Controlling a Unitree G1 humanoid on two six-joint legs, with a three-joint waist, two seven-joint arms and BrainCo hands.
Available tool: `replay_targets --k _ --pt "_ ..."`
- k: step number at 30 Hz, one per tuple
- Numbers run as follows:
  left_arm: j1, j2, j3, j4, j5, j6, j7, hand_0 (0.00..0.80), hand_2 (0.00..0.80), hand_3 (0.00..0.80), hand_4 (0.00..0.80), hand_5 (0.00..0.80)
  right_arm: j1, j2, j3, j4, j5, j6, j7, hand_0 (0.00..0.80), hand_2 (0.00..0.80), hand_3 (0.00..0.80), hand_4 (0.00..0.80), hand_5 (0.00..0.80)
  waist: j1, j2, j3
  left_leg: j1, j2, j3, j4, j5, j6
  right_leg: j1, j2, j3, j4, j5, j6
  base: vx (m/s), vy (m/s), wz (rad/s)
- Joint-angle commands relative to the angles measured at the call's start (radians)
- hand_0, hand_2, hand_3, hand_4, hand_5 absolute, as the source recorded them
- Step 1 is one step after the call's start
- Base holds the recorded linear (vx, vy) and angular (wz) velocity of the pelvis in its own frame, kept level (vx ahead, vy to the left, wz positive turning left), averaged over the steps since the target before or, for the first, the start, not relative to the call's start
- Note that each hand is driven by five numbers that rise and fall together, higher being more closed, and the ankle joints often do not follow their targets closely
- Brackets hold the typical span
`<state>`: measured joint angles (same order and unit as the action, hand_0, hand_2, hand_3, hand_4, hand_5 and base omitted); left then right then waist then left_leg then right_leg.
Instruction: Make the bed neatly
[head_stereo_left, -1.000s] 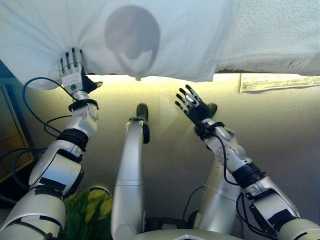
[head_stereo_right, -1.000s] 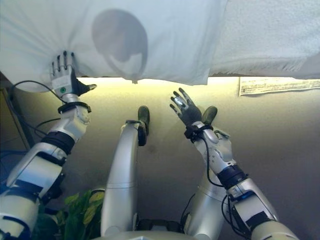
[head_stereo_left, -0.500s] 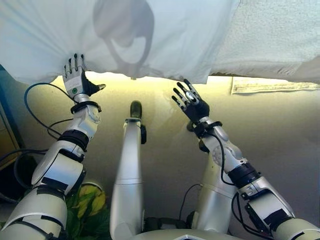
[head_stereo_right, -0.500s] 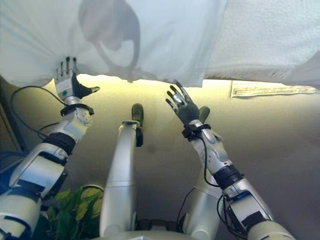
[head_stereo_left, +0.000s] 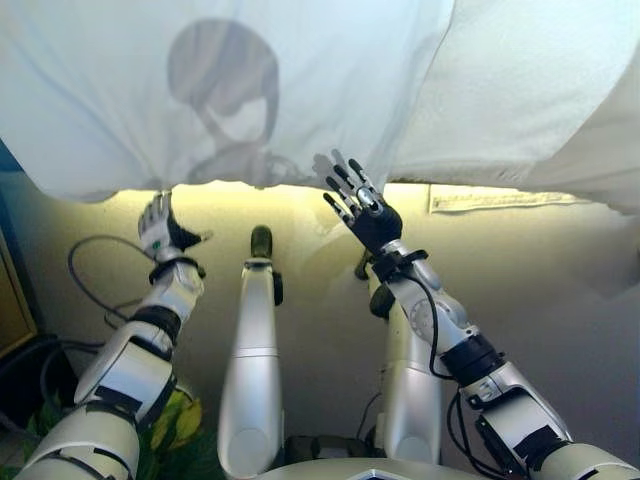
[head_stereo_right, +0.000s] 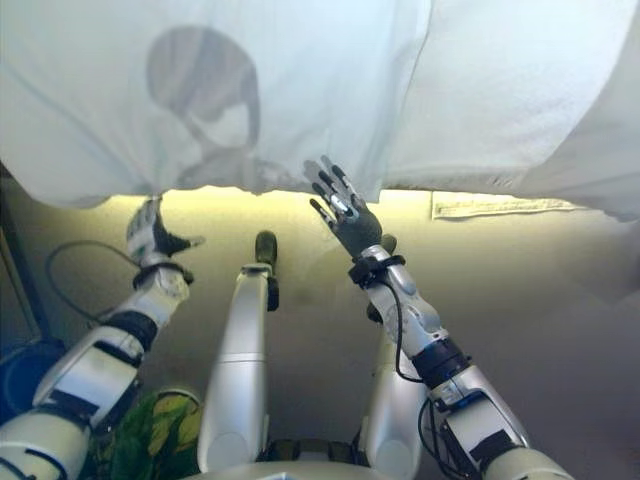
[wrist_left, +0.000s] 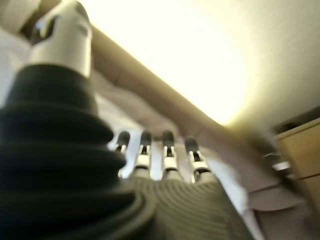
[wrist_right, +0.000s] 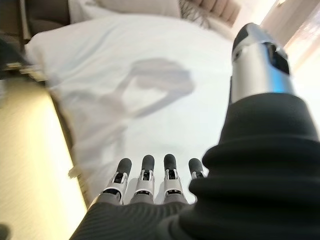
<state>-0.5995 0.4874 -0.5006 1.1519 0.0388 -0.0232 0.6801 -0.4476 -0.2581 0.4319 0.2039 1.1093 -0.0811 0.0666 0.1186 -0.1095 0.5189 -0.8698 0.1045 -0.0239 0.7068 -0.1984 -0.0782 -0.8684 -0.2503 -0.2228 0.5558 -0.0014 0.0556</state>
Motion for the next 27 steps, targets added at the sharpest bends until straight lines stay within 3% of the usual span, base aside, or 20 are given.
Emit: replay_targets --k 1,3,6,13,19,27 --pt "0.075 -0.013 0.100 0.032 -0.113 -0.175 -0.008 0.000 0.000 0.000 0.000 0.000 0.100 0.013 -0.018 -0.120 -0.039 -0.004 -0.022 0.000 0.000 0.000 0.000 0.000 0.072 0.044 -0.039 0.111 -0.050 0.007 -0.264 0.212 0.035 0.051 -0.070 0.030 0.105 0.133 0.176 0.199 -0.085 0.11" --pt "0.125 -0.019 0.136 -0.004 -0.146 -0.282 -0.041 0.000 0.000 0.000 0.000 0.000 0.143 0.016 -0.014 -0.107 -0.073 -0.016 -0.032 0.000 0.000 0.000 0.000 0.000 0.080 0.060 -0.064 0.187 -0.058 0.015 -0.319 0.212 0.050 0.104 -0.077 0.023 0.091 0.135 0.178 0.183 -0.103 0.18" --pt "0.177 -0.028 0.186 -0.092 -0.236 -0.374 -0.117 0.000 0.000 0.000 0.000 0.000 0.189 0.023 -0.012 -0.078 -0.115 -0.044 -0.028 0.000 0.000 0.000 0.000 0.000 0.093 0.078 -0.079 0.262 -0.072 0.014 -0.369 0.212 0.068 0.161 -0.084 0.016 0.071 0.138 0.177 0.101 -0.116 0.20" --pt "0.277 -0.066 0.271 -0.248 -0.470 -0.492 -0.335 0.000 0.000 0.000 0.000 0.000 0.266 0.045 -0.056 -0.037 -0.177 -0.071 0.003 0.000 0.000 0.000 0.000 0.000 0.111 0.082 -0.114 0.396 -0.092 -0.012 -0.471 0.240 0.088 0.297 -0.077 -0.020 -0.027 0.158 0.161 0.033 -0.133 0.20" --pt "0.390 -0.127 0.402 -0.378 -0.702 -0.499 -0.553 0.000 0.000 0.000 0.000 0.000 0.347 0.081 -0.130 0.016 -0.220 -0.042 0.073 0.000 0.000 0.000 0.000 0.000 0.132 0.068 -0.183 0.544 -0.113 -0.038 -0.562 0.244 0.087 0.471 -0.075 -0.046 -0.154 0.153 0.158 0.128 -0.130 0.02" --pt "0.488 -0.204 0.491 -0.495 -0.795 -0.394 -0.639 0.000 0.000 0.000 0.000 0.000 0.429 0.136 -0.183 0.056 -0.206 0.005 0.136 0.000 0.000 0.000 0.000 0.000 0.152 0.059 -0.308 0.705 -0.128 -0.054 -0.641 0.246 0.088 0.671 -0.077 -0.062 -0.266 0.151 0.156 0.165 -0.080 -0.01"
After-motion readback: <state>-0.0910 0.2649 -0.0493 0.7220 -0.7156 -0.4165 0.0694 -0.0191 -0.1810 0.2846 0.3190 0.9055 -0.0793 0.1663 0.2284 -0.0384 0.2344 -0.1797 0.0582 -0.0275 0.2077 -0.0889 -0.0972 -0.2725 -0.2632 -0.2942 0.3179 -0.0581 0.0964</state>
